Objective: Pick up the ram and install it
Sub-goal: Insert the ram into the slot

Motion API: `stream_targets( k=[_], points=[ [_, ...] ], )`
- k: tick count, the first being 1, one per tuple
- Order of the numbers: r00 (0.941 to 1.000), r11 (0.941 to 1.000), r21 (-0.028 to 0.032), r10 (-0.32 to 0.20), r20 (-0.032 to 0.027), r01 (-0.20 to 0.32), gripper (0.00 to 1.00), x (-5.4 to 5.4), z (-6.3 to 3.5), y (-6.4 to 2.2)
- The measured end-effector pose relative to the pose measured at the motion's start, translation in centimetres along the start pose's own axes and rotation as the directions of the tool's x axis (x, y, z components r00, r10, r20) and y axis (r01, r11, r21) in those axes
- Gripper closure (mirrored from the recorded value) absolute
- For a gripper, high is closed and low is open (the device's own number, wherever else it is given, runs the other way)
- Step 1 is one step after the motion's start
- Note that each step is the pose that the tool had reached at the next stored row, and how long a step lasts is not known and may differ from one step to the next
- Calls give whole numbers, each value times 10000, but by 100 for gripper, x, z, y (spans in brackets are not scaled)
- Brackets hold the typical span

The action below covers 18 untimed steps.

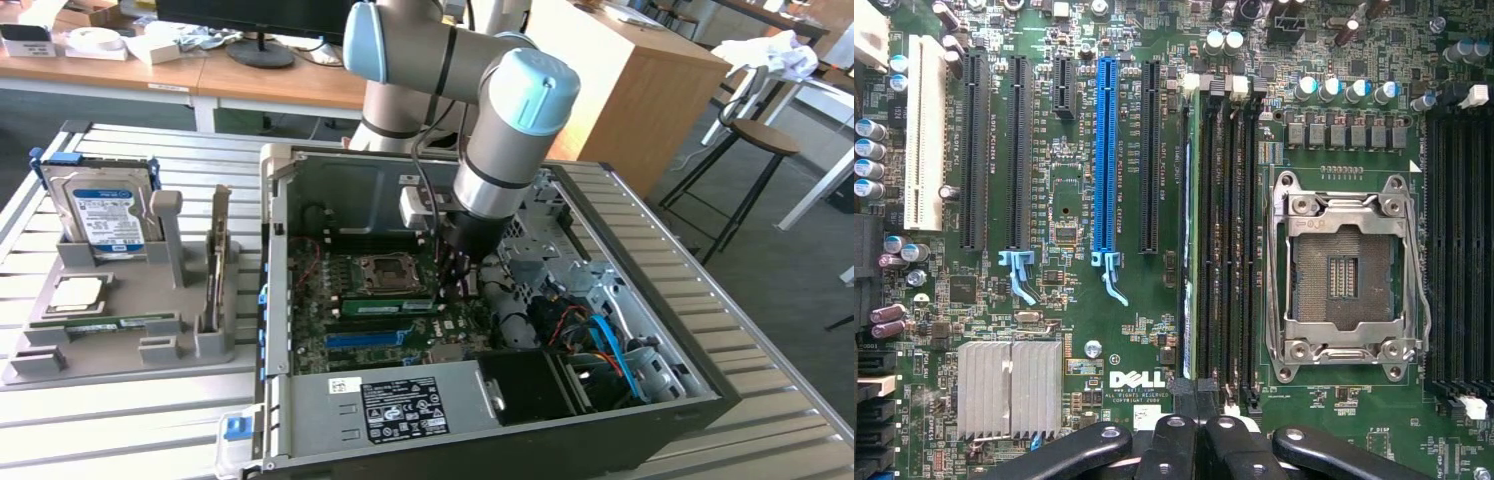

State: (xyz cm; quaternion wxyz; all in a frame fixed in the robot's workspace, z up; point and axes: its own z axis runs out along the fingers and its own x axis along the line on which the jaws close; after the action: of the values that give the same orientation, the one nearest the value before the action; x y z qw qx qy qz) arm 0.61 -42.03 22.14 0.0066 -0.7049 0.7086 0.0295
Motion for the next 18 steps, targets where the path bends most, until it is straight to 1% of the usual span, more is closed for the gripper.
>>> stream_targets(
  k=[5, 8, 10, 18],
  points=[
    [10000, 10000, 1, 0, 4, 0, 90, -1, 1, 0],
    [10000, 10000, -7, 3, 18, -3, 90, -3, -21, 1],
    [10000, 10000, -14, 2, 3, -2, 90, -4, -62, 2],
    [10000, 10000, -28, 2, 3, -2, 90, -13, -252, 7]
  ],
)
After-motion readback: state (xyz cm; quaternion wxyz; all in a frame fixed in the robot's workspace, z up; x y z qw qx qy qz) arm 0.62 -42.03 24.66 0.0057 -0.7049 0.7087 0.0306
